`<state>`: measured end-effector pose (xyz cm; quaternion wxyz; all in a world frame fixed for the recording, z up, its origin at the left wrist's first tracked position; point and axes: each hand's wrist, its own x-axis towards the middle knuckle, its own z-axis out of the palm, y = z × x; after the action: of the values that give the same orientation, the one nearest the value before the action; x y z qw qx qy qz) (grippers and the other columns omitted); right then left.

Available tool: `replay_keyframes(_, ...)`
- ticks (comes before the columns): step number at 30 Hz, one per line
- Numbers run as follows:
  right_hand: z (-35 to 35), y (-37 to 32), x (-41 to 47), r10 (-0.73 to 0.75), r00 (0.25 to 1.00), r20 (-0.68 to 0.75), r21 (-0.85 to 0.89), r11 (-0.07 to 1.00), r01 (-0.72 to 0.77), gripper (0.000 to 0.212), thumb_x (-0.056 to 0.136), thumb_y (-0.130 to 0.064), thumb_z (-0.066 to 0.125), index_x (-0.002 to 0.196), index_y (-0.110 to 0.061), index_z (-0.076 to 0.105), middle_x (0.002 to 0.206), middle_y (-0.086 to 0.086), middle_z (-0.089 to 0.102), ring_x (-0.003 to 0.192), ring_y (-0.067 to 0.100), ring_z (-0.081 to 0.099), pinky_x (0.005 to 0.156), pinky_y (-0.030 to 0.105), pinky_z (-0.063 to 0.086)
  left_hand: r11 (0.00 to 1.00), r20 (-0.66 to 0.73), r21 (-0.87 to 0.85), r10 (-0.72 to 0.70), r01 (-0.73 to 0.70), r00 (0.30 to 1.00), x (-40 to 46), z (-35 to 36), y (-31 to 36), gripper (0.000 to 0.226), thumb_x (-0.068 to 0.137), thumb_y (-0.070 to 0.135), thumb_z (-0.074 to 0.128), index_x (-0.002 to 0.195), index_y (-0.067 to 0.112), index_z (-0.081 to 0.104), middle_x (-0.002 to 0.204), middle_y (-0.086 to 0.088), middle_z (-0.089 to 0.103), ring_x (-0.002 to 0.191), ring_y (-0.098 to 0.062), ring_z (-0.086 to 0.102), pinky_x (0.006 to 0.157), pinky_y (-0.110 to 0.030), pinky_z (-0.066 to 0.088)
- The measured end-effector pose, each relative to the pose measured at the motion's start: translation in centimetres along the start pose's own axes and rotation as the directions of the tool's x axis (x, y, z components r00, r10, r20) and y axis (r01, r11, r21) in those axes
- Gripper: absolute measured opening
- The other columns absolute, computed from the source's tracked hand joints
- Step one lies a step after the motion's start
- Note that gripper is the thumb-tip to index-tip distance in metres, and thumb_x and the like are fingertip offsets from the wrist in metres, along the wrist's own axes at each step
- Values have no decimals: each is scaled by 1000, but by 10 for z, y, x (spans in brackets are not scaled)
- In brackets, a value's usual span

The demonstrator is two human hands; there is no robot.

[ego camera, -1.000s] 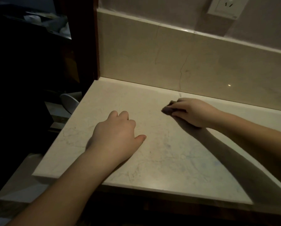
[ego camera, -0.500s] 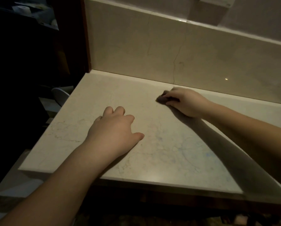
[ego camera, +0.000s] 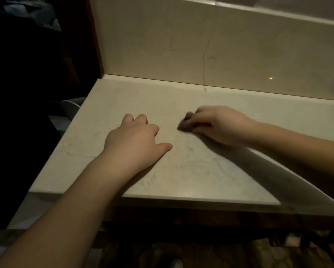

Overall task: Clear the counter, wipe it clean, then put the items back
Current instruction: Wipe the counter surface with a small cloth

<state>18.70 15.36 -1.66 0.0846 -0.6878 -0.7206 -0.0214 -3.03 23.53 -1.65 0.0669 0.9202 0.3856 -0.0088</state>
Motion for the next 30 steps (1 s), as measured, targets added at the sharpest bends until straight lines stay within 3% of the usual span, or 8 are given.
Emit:
replay_keyframes(4,-6,-38,-59,-237,969,74,54,971,233,34,90,-39,47,107,-21,71,92,2,66,77,19,60,63,21,39,1000,-6,1,19,-19,1000,-2,3,0,39,89,66,41,97,30,50,122,4,47,119,-20,36,69,-34,41)
replay_keyframes(11,0,-3,9,187,982,2,-41,982,-187,29,95,-34,53,120,-26,64,110,1,61,100,25,56,77,32,41,999,-33,17,34,-34,999,-2,8,-3,52,89,67,39,119,29,57,126,2,49,119,-21,38,69,-35,42)
replay_keyframes(13,1,-18,-3,182,983,14,-1,983,-182,29,94,-35,52,120,-29,64,108,-2,60,97,22,56,77,30,41,999,-56,23,47,-46,997,-3,10,-4,54,90,67,38,125,29,55,128,1,49,120,-22,38,71,-36,41)
replay_keyframes(17,-3,-64,-72,-78,996,30,123,990,74,25,92,-43,51,109,-33,66,96,-3,62,83,14,58,69,25,46,995,-71,38,91,-89,993,-5,11,-7,54,93,64,35,127,27,53,129,0,48,121,-22,38,72,-36,37)
replay_keyframes(19,-5,-69,-92,-129,989,76,128,985,118,22,91,-38,55,109,-29,66,96,-3,62,84,14,58,68,22,42,994,-74,44,100,-97,992,-5,11,-7,53,93,64,34,126,27,54,129,-1,48,121,-23,38,72,-37,38)
replay_keyframes(22,-4,-61,-82,-86,994,73,138,988,76,25,89,-39,56,107,-27,70,96,-2,63,85,16,60,70,23,42,994,-77,56,100,-96,992,-4,11,-7,53,93,64,35,124,26,56,127,-2,50,119,-23,40,72,-37,41)
replay_keyframes(27,1,-38,-23,212,977,5,15,977,-212,27,95,-33,53,118,-26,65,107,-1,59,97,22,55,77,30,39,994,-74,87,71,-65,995,-2,10,-4,55,91,67,36,123,27,56,125,-2,50,118,-23,41,68,-35,41)
replay_keyframes(30,3,-59,-33,150,989,10,77,986,-151,24,94,-32,57,116,-29,67,102,-4,59,90,15,53,74,25,37,994,-88,94,62,-53,994,-3,12,-4,55,91,67,36,123,28,56,125,-2,51,118,-23,41,66,-34,41)
